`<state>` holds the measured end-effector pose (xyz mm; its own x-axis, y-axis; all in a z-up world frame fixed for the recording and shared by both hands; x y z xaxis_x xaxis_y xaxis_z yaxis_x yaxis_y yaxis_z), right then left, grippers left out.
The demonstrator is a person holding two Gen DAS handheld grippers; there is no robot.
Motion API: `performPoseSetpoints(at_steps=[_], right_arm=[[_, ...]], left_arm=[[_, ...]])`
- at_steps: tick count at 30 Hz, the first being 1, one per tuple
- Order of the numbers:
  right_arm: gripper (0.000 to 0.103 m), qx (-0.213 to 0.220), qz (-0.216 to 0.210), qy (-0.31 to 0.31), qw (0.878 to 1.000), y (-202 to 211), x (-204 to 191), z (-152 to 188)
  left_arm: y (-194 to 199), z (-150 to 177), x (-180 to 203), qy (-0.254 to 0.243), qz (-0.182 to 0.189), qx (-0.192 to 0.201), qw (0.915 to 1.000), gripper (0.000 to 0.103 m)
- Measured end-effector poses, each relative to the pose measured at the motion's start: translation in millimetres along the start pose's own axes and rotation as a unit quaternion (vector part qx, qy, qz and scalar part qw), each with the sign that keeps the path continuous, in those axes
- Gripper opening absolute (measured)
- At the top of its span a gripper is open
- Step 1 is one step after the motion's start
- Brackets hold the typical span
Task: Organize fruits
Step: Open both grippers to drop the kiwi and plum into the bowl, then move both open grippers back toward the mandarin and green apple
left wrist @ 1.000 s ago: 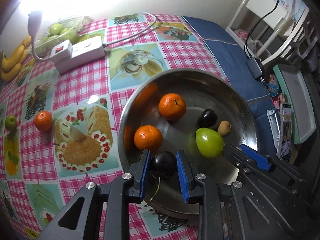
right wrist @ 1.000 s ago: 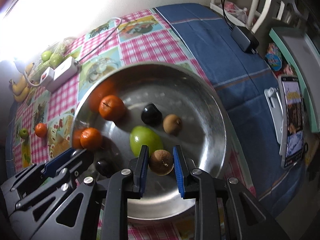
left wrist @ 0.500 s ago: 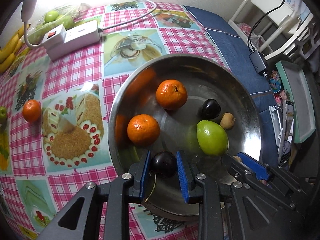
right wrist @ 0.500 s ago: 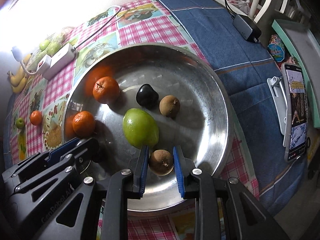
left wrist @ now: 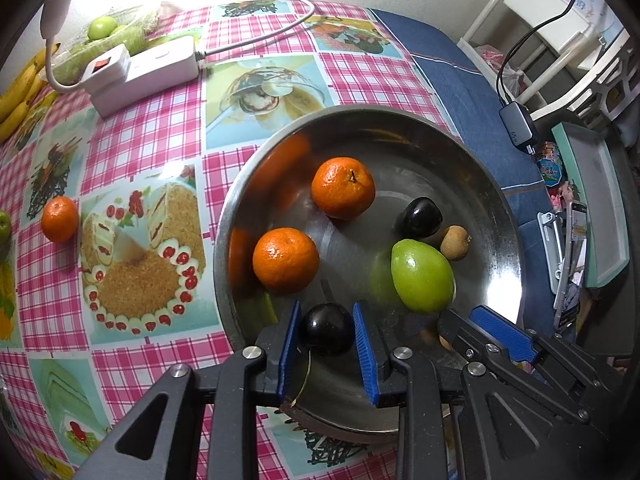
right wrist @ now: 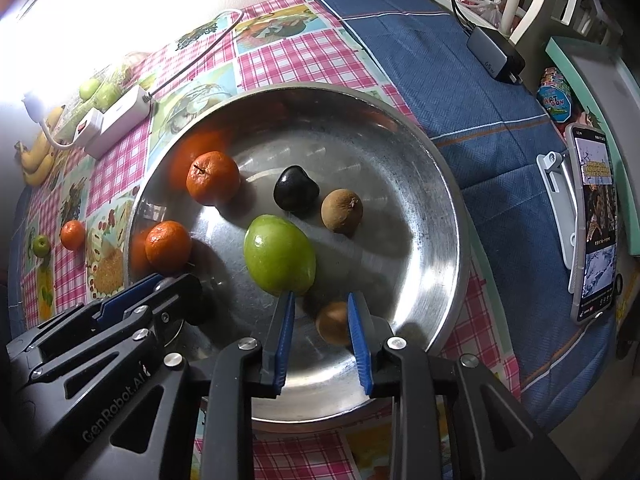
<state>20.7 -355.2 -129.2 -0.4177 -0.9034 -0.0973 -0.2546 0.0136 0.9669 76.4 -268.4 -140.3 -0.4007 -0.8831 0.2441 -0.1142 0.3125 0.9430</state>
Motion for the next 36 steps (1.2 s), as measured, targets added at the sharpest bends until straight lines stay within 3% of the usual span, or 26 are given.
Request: performPoseSetpoints(at_steps=[2,7,15,16,18,21,23,32,36], right_arm=[[0.028,0.001,0.001,-0.001,1.0,0,0,0],[0.028,0.003,0.003,-0.005,1.0,1,2,-1],[0.029,0.006,0.001,-0.008,1.0,2,1,0],[0.031,0.007,0.002,-0.009,1.0,2,2,0],[0.046,0.01,0.011,-0.012,1.0,3,5,-2],[0.059,0.011,0.013,-0.025,1.0,2,11,-2],[0.061,0.012,0.013,-0.027,0.999,1,12,-2],[0.067,0.024,0.003,-0.013,1.0,4,3,-4],[0.081,0.029,0.006,-0.012,0.999,4,1,-6]], left_arm=[[0,0,-1,0.0,0.001,0.0,1.0,0.032],[3,-1,-6,0.01,0.0,0.001,0.9999,0.047],[10,-1,-10,0.013,-0.007,0.008,0.9999,0.05],[12,-1,-11,0.012,-0.014,0.009,0.9998,0.052],[15,-1,-13,0.012,-0.019,0.013,0.9997,0.053],[20,-1,-17,0.016,-0.016,0.013,0.9997,0.058],[25,-2,-22,0.011,-0.044,0.019,0.9988,0.068],[36,-1,-44,0.028,-0.076,0.03,0.9962,0.079],[39,-4,-55,0.044,-0.092,0.039,0.994,0.087]])
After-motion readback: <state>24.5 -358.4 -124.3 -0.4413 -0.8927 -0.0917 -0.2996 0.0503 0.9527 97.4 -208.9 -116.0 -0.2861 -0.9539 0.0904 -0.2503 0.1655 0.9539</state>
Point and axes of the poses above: each gripper's, at about its wrist camera, not at the fingertips, and y roughly against the way its jaws point, x to its right, z to its underside, the point moved 8 cm from there along -y, roughly the way its jaws point, and after that the axes turned 1 degree about -y, right-handed, at the moved point
